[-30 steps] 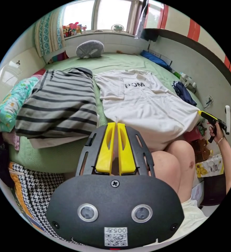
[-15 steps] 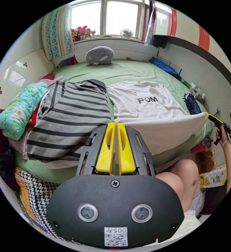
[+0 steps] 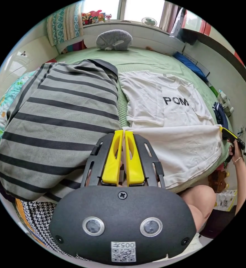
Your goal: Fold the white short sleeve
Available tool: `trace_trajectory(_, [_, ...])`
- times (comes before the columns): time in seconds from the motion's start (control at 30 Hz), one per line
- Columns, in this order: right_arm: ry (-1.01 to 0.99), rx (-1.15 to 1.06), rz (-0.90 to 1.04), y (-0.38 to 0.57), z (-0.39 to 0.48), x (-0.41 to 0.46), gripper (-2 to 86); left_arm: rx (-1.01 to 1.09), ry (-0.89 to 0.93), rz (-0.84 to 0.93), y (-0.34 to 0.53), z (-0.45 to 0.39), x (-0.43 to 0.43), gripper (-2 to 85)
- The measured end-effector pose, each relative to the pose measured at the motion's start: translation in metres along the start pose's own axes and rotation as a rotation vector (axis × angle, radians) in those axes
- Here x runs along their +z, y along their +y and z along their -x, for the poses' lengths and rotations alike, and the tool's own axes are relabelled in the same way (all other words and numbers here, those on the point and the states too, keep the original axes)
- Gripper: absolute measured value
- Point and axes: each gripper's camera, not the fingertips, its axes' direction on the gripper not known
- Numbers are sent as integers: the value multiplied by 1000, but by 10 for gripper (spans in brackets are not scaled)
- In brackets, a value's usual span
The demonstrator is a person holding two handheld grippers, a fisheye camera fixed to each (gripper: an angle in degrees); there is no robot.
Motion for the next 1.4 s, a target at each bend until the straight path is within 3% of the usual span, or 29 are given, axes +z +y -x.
trace_trajectory(0.2, [1, 2, 51, 0, 5, 38, -16, 40, -34, 26, -9, -3, 17, 19])
trace_trajectory(0.4, [-55, 15, 89, -5, 1, 37, -12, 13, 103, -38, -17, 8, 5, 74])
trace_trajectory(0.47, [-68, 22, 13, -5, -2, 17, 5, 22, 108, -63, -19, 11, -13, 81])
trace_trajectory(0.73, [-68, -76, -70, 6, 3, -33, 70, 123, 33, -89, 3, 3, -66, 70])
trace_trajectory(0.87, [-133, -79, -53, 33, 5, -34, 83, 65, -28, -51, 44, 5, -55, 19])
trace_trajectory(1.0, [-110, -118, -10, 59, 13, -24, 96, 72, 32, 16, 79, 3, -38, 16])
trace_trajectory(1.2, [-61, -219, 56, 80, 26, -17, 110, 37, -44, 28, 102, -2, -18, 65])
trace_trajectory(1.4, [-59, -191, 62, 83, 17, -16, 121, -27, 29, 45, 101, 12, -5, 116])
